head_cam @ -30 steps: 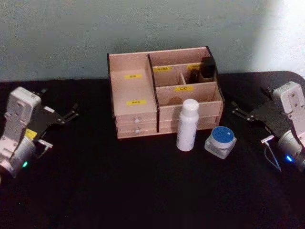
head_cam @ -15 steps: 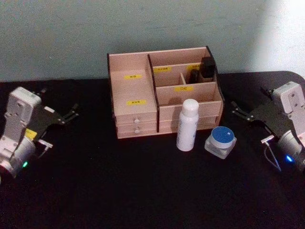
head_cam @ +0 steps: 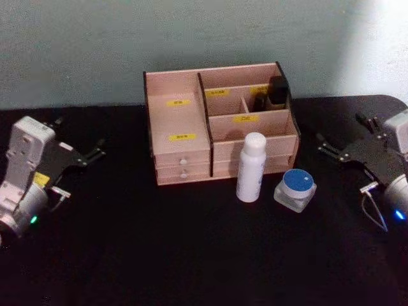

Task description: Pick up the facial cleanser and watermelon frost from the table and place them into the tiered storage box.

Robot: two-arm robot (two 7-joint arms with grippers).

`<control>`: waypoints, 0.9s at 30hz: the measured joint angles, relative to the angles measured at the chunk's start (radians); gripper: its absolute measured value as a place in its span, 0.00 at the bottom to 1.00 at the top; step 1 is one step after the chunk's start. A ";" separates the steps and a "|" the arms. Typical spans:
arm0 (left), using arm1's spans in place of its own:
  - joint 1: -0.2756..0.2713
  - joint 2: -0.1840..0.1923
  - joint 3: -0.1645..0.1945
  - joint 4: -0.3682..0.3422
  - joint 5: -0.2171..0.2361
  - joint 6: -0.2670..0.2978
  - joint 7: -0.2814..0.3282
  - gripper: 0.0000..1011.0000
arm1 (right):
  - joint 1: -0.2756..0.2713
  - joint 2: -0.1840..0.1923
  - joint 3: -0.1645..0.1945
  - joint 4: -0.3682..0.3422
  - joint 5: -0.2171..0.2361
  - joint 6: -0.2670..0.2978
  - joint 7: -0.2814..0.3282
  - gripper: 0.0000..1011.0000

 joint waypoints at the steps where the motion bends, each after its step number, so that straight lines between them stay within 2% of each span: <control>1: 0.000 0.000 0.000 0.000 0.000 0.000 0.000 0.99 | -0.016 0.009 0.008 -0.020 0.010 -0.001 0.013 0.99; 4: 0.000 0.000 0.000 0.000 0.000 0.000 0.000 0.99 | -0.040 0.022 0.021 -0.050 0.025 -0.005 0.032 0.99; 8: 0.000 0.000 0.000 0.000 0.000 0.000 0.000 0.99 | -0.084 0.047 0.041 -0.110 0.062 -0.014 0.086 0.99; 15: 0.000 0.000 0.000 0.000 0.000 0.000 0.000 0.99 | -0.123 0.063 0.049 -0.163 0.101 -0.039 0.168 0.99; 17: 0.000 0.000 0.000 0.000 0.000 0.000 0.000 0.99 | -0.132 0.063 0.043 -0.175 0.111 -0.047 0.208 0.99; 19: 0.000 0.000 0.000 0.000 0.000 0.000 0.000 0.99 | -0.133 0.062 0.041 -0.176 0.113 -0.048 0.217 0.99; 20: 0.000 0.000 0.000 0.000 0.000 0.000 0.000 0.99 | -0.136 0.059 0.032 -0.178 0.116 -0.049 0.246 0.99; 22: 0.000 0.000 0.000 0.000 0.000 0.000 0.000 0.99 | -0.136 0.058 0.029 -0.178 0.117 -0.049 0.255 0.99; 27: 0.000 0.000 0.000 0.000 0.000 0.000 0.000 0.99 | -0.127 0.042 0.006 -0.159 0.121 -0.033 0.320 0.99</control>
